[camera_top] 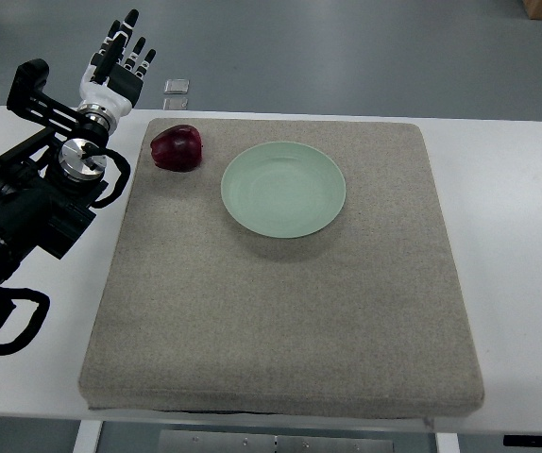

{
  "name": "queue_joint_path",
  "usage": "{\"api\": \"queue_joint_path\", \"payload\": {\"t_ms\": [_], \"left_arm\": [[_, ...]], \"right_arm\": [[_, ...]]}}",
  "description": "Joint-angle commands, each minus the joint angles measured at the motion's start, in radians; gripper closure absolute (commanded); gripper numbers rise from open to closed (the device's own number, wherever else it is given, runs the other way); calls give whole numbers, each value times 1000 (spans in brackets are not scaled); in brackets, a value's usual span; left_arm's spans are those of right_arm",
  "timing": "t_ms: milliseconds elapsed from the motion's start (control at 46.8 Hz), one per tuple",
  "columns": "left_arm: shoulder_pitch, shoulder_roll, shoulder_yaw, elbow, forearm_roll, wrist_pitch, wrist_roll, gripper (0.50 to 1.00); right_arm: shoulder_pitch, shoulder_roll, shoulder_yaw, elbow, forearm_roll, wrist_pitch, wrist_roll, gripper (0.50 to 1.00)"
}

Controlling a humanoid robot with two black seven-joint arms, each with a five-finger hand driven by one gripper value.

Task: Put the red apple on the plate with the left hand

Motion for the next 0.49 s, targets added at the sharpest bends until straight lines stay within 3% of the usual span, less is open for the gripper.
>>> {"api": "queue_joint_path", "payload": {"t_ms": [0,342,470], "left_arm": [[0,0,-6,0,59,3,-21,531],[-6,8,5,-5,89,43,-6,529],[-17,15,112,-14,113,65,-6,529]], "right_arm": [[0,0,-1,-1,0,0,0,568],[0,0,1,0,0,0,0,570],[0,0,1,0,0,0,0,568]]}}
